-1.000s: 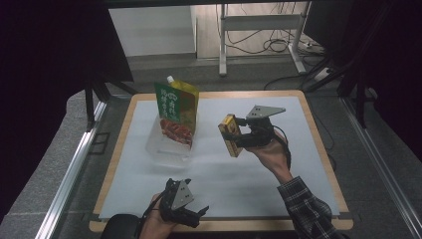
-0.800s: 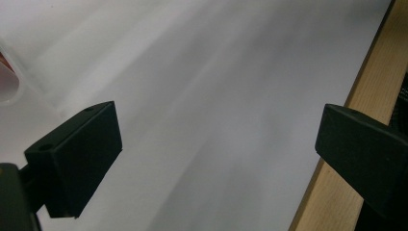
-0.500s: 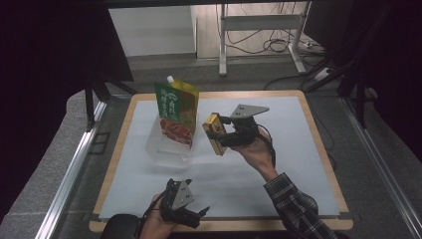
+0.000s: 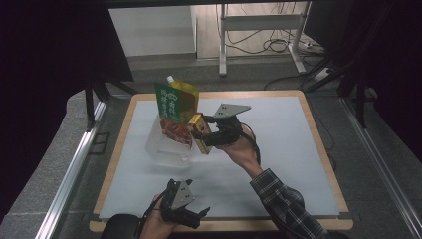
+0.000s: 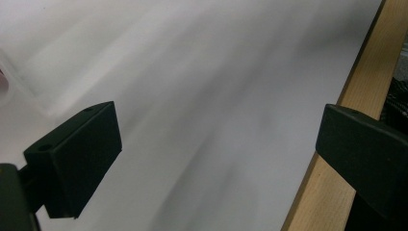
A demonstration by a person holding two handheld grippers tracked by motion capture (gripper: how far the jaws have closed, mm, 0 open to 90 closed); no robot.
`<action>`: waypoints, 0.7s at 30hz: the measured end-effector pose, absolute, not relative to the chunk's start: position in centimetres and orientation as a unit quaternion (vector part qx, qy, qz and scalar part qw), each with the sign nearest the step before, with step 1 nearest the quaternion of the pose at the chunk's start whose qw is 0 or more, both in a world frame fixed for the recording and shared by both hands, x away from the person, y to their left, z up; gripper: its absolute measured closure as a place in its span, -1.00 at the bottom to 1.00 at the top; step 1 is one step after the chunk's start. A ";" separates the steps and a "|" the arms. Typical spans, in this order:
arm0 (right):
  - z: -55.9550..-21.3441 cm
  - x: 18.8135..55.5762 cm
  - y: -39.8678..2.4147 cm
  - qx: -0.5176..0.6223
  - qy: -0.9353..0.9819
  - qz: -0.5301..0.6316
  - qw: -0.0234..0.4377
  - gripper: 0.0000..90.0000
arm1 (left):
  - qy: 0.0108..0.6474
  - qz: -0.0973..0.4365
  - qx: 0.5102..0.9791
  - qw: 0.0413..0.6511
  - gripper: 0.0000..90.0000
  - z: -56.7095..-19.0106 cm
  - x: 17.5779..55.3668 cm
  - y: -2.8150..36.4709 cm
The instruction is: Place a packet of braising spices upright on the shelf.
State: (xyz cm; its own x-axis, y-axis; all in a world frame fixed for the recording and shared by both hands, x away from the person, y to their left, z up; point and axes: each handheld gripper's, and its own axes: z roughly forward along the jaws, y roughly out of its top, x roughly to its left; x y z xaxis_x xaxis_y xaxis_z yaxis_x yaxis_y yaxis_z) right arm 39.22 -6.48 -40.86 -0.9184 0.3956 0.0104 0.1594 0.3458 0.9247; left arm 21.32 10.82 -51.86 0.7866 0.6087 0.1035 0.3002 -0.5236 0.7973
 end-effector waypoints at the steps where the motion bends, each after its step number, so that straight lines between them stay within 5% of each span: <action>1: -40.9 39.2 -6.2 0.167 0.814 0.546 0.109 -0.29 | 0.266 0.189 0.852 0.409 -0.96 -51.9 21.3 10.8; 21: -42.3 40.1 -1.3 0.139 0.805 0.570 0.091 -0.29 | 0.258 0.187 0.854 0.411 -0.95 -51.8 21.1 10.6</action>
State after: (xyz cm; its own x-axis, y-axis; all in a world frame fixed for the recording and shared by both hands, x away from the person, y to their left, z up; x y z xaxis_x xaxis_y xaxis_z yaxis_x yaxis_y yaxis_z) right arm 40.07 -1.30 -42.25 -0.9449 0.3272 0.0125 0.1205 0.3122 0.9423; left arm 21.14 10.59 -51.81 0.7967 0.5948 0.1072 0.2875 -0.5291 0.7984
